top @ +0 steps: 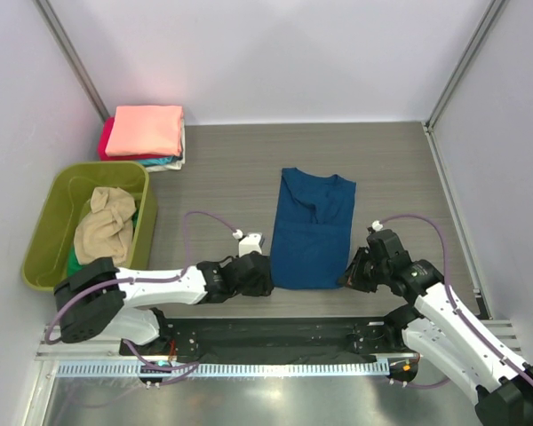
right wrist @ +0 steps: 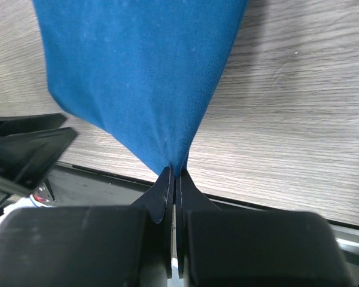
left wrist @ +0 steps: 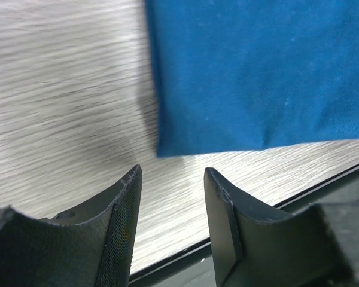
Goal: Fold and stack the t-shirts
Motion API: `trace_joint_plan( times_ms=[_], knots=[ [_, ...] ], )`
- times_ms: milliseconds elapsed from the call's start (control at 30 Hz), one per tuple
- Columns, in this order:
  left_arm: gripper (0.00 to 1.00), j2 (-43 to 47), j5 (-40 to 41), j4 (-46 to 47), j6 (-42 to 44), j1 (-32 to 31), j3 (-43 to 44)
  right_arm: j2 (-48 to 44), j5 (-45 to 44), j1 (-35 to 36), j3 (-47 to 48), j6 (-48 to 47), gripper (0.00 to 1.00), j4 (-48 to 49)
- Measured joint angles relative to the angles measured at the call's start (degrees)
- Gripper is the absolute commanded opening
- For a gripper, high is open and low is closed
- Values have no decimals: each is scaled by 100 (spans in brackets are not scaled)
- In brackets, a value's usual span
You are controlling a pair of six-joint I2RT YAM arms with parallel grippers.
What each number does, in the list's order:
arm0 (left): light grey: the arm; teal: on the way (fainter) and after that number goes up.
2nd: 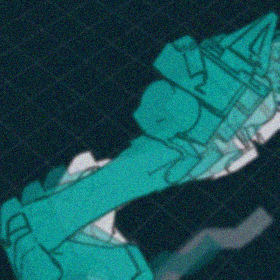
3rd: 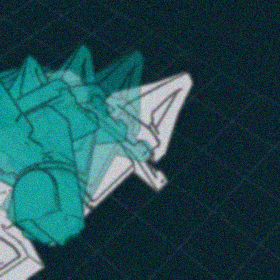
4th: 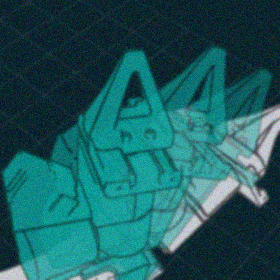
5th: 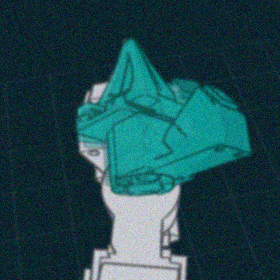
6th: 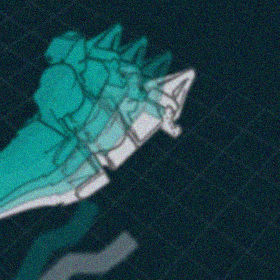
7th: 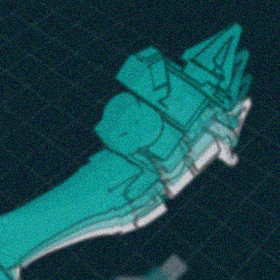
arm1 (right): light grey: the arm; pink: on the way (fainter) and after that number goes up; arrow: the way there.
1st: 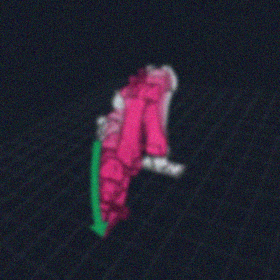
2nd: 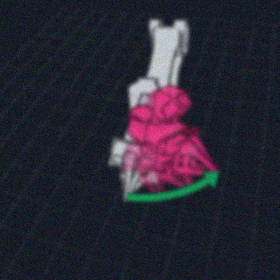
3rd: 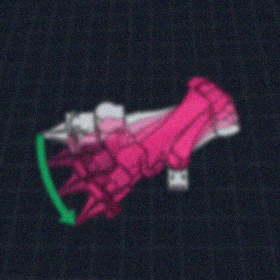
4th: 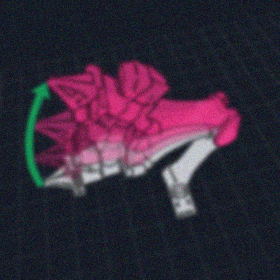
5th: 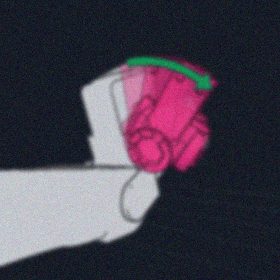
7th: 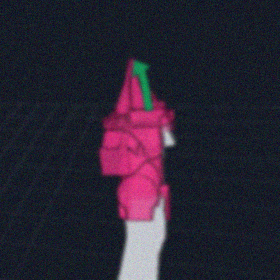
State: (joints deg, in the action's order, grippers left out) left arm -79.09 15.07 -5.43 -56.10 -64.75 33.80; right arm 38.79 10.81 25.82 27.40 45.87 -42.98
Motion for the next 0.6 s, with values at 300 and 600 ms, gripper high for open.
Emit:
trace_joint_plan(
  times_ms=[300, 600],
  knots=[
    [48, 188, 210, -240, 278, 20, -55, 175, -20, 0, -87, 2, 1, 57],
    [30, -417, -70, 870, 275, 28, -57, 173, -22, 0, -96, 2, 1, 94]
  ],
)
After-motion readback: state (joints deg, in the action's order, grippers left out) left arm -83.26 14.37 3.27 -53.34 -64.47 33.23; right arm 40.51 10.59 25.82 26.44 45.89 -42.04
